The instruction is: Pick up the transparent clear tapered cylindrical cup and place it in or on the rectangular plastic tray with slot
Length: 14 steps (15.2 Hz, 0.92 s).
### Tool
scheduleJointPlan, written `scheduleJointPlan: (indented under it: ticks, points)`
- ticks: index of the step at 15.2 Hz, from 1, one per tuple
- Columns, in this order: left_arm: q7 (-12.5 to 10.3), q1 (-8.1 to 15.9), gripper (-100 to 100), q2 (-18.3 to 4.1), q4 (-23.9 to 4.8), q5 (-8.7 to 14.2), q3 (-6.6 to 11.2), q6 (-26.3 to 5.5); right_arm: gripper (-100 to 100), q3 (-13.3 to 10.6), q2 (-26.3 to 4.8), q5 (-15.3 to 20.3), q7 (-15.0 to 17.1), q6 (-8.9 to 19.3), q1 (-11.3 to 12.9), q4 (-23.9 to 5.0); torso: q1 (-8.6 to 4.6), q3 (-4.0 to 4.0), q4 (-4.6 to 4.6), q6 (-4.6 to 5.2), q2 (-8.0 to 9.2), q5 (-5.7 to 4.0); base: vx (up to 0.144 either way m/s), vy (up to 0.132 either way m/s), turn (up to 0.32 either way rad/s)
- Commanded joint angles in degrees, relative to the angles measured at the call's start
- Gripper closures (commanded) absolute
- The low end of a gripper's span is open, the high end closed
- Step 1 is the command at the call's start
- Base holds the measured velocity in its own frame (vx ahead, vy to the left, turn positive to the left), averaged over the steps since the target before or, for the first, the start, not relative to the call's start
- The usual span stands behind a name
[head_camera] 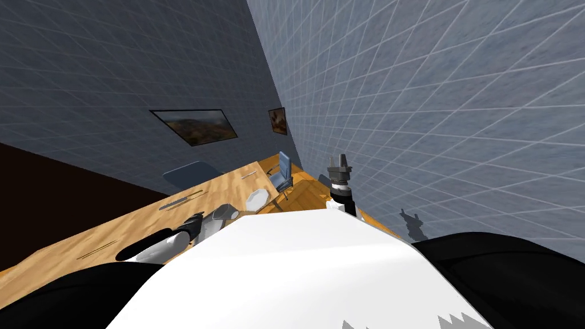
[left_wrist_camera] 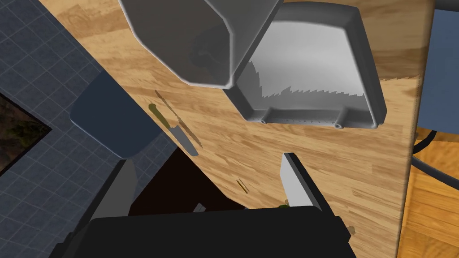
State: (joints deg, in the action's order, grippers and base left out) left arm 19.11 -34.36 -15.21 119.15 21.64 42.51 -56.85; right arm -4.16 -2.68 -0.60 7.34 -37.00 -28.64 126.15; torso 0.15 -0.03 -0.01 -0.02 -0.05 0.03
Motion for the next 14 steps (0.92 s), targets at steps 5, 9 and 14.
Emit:
scheduleJointPlan:
  ticks: [5, 9, 14]
  points:
    - [1.2, -0.2, -100, 0.1, -2.0, 2.3, 3.59, -7.1, 0, 0.0, 0.0, 0.0, 0.0, 0.0, 0.0, 0.0, -0.01, 0.00, 0.00, -0.02, 0.00, 0.00, -0.017, 0.018, -0.173]
    - [1.7, -0.3, -100, 0.1, -2.7, 3.4, 5.20, -11.2, 0, 0.0, 0.0, 0.0, 0.0, 0.0, 0.0, 0.0, 0.02, -0.01, 0.00, 0.06, -0.02, 0.00, -0.016, 0.020, -0.269]
    - [2.2, -0.4, -100, 0.2, -3.5, 4.4, 6.74, -15.5, 0, 0.0, 0.0, 0.0, 0.0, 0.0, 0.0, 0.0, -0.01, -0.01, 0.00, 0.04, -0.02, -0.01, -0.013, 0.016, -0.125]
